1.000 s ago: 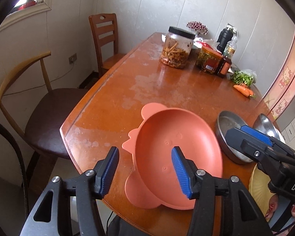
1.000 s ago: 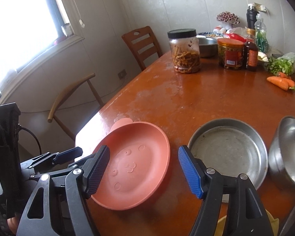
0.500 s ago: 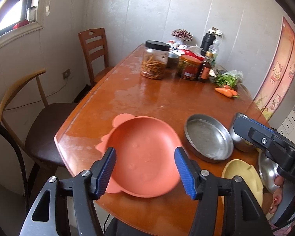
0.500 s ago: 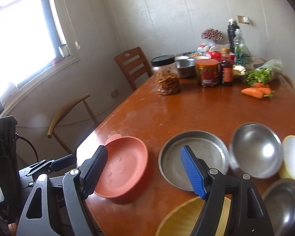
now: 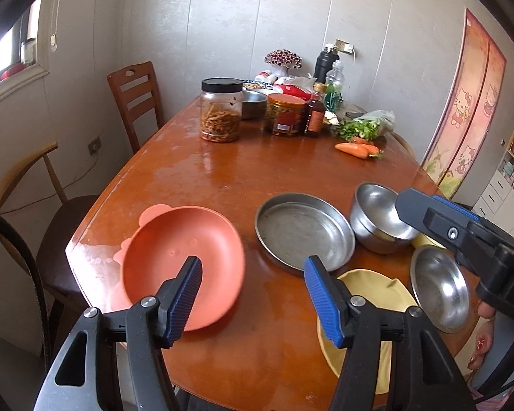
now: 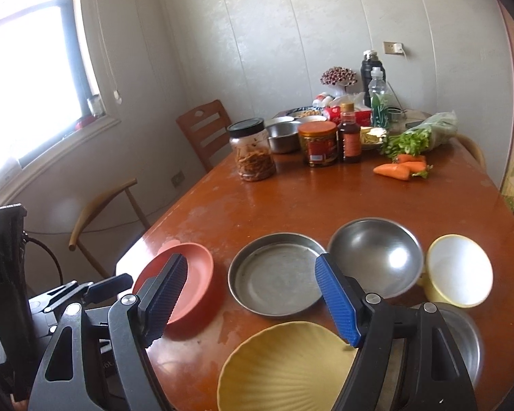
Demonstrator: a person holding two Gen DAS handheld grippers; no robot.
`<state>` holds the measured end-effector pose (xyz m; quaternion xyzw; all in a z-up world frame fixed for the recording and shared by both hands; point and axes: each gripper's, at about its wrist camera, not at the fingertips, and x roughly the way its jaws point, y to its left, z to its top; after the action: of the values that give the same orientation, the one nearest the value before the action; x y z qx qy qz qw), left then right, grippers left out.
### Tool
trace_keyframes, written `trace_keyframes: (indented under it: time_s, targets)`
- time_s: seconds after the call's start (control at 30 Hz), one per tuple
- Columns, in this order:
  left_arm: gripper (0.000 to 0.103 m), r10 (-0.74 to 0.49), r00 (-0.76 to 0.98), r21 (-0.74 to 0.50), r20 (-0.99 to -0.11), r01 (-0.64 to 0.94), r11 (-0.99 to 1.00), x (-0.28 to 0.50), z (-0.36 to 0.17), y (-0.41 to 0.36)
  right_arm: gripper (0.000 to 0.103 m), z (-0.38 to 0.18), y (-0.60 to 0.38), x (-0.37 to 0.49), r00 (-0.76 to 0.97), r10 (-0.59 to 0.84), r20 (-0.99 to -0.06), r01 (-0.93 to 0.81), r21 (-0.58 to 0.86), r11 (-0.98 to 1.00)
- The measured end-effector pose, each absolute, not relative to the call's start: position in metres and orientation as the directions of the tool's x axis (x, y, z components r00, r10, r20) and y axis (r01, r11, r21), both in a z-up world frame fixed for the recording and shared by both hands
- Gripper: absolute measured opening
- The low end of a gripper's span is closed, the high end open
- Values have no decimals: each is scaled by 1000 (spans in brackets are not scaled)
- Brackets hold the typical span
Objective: Organize plates and bowls
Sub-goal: 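Lower the orange plate onto the table and open the left tool, then grasp the yellow shell plate rim with the left tool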
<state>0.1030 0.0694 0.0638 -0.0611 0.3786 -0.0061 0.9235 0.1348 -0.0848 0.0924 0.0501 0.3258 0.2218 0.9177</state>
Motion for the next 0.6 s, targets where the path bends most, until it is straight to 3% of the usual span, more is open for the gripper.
trace_keyframes:
  time_s: [0.6]
  targets:
    - [62, -34, 665, -73, -746, -31, 997, 95, 35, 25, 79, 67, -129, 108, 673, 431, -600, -348, 257, 901]
